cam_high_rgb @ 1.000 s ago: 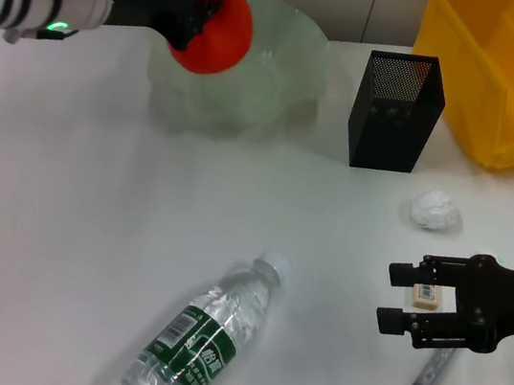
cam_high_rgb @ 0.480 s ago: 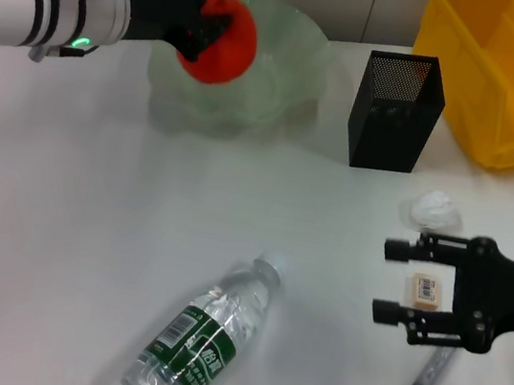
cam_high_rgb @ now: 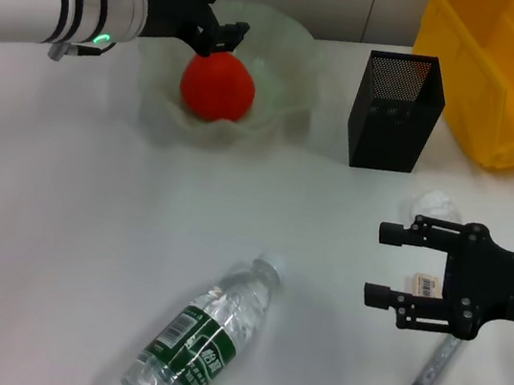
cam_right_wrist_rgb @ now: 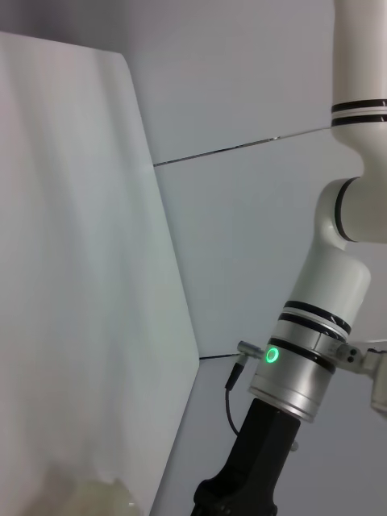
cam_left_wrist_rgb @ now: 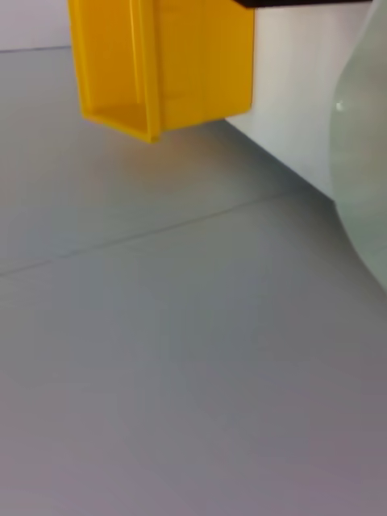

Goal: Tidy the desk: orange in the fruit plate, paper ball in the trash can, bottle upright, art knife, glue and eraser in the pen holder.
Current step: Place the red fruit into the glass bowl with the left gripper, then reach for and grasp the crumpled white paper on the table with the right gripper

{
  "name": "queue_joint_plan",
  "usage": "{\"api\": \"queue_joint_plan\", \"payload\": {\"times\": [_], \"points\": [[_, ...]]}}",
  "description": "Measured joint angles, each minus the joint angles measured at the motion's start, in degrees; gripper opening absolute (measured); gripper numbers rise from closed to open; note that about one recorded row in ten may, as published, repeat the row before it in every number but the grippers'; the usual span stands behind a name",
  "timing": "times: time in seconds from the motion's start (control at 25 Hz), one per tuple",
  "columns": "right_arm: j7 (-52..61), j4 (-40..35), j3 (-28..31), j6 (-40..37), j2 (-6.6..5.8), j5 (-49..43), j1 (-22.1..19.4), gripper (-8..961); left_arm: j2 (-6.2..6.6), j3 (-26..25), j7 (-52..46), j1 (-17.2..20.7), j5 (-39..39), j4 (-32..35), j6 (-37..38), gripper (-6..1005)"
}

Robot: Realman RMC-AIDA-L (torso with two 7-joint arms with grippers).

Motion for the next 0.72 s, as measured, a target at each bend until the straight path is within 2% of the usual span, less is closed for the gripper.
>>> {"api": "queue_joint_plan", "payload": {"times": [0.2,0.48,0.6,0.68,0.72], "points": [[0.02,0.03,0.28,-0.06,0.00,0.00,-0.48,761,-0.02,-0.19,-0.50,0.25,-0.25,0.52,-0.56,564],[2.14,0.01,0.33,-0.09,-0.07,0.00,-0.92,762,0.51,-0.33,-6.23,3.44,-0.10,6.80,4.77,553],[5.74,-0.30,0.34,-0.02,-0.77,-0.67,-0.96,761,0.65,-0.57,-7.06,4.67,0.09,8.74,8.05,548],[9.46,-0.77,0.39,0.13,-1.79,-1.82,-0.72,761,0.83,-1.63,-9.71,7.98,0.15,13.09,16.27,546],[9.46,-0.77,0.39,0.13,-1.79,-1.82,-0.72,761,0.83,-1.63,-9.71,7.98,0.15,13.09,16.27,544]]}}
